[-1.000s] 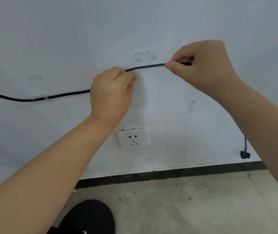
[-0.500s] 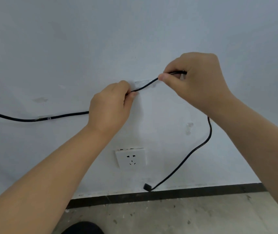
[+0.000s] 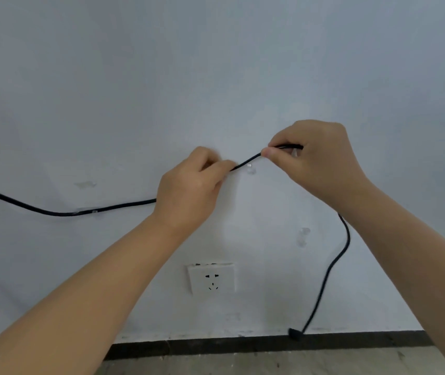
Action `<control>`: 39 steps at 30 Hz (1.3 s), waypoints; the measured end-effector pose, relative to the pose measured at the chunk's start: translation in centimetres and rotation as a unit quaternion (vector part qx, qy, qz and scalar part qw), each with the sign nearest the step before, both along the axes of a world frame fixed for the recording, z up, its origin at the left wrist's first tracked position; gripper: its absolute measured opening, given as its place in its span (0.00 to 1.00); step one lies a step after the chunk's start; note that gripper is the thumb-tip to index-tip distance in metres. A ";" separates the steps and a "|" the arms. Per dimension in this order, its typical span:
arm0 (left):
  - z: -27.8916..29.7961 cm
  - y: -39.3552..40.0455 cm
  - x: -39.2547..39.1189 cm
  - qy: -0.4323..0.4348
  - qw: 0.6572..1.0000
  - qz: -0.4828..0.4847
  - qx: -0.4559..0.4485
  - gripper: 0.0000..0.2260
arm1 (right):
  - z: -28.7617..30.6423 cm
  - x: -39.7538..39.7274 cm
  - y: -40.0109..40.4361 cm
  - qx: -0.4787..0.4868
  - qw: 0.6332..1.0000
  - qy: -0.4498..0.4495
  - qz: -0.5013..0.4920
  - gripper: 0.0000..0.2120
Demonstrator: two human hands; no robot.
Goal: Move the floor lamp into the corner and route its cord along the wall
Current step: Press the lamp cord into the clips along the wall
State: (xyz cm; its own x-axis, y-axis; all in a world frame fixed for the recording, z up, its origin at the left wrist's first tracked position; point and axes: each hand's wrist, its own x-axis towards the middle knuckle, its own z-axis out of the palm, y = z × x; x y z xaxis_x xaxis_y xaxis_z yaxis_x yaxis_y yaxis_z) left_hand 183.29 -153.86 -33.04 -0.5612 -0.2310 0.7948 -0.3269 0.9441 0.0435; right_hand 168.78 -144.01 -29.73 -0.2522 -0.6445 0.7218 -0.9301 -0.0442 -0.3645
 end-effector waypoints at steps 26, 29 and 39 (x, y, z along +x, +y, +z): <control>0.9 1.9 -2.1 -0.101 0.986 0.068 -0.111 0.11 | -5.1 -3.2 4.1 0.079 0.947 -0.309 0.051 0.13; -0.6 1.7 -2.6 -0.036 0.982 0.070 -0.174 0.14 | -6.8 -4.0 6.3 0.101 0.932 -0.346 0.047 0.17; -6.2 3.5 -5.8 -0.032 0.975 -0.035 -0.217 0.08 | -15.1 -4.7 9.2 0.157 0.887 -0.431 -0.058 0.07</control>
